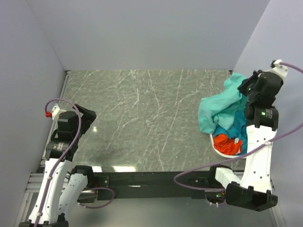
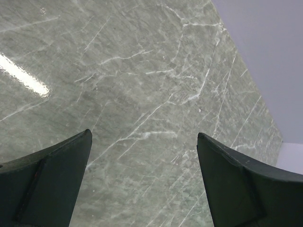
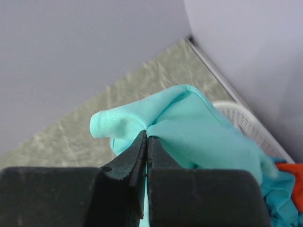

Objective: Fold and stack the t-shirts
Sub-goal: Grab the tshirt from the pile, then move the tshirt to the center of the board

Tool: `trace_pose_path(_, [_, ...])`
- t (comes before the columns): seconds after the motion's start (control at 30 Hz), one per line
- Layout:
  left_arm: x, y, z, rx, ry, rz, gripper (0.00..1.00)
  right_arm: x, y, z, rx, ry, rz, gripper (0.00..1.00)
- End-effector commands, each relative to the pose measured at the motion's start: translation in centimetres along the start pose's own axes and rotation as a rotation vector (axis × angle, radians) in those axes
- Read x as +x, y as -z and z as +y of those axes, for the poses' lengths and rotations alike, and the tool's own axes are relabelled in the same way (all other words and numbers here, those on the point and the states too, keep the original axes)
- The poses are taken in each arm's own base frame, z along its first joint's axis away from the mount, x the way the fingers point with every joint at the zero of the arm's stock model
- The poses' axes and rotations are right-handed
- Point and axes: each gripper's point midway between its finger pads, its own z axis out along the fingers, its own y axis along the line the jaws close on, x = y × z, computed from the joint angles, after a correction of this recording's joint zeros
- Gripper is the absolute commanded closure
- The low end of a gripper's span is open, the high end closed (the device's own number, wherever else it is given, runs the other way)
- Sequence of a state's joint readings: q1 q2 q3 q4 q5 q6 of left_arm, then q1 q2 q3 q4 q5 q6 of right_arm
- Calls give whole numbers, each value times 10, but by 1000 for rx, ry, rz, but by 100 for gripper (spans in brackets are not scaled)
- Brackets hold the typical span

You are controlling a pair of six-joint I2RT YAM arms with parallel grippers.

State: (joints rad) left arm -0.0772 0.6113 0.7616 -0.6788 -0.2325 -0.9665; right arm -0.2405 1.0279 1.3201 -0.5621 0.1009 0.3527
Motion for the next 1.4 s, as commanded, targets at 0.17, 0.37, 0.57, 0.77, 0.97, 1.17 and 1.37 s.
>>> trace_pose_path(0.17, [-8,7,-16,27,6,13,0,-104,75,67,-289,37,-221,100])
trace_pose_path(0.37, [-14,14,-15,34,13,-18,1,-143,127,116,-542,92,-292,100])
trace_pose_path(0.57, [-16,21,-20,78,1,-31,0,-159,202,179,-975,142,-340,100])
trace_pose_path(0.77, [-12,20,-23,104,0,-14,1,-161,250,224,-1213,140,-376,100])
trace_pose_path(0.97, [-4,11,-29,128,5,17,1,-126,247,295,-1385,140,-199,100])
trace_pose_path(1.17, [9,-1,-22,76,-16,86,1,-70,243,363,-1433,190,-93,100])
trace_pose_path(1.37, [29,-6,-3,24,4,144,1,37,178,356,-1229,72,155,100])
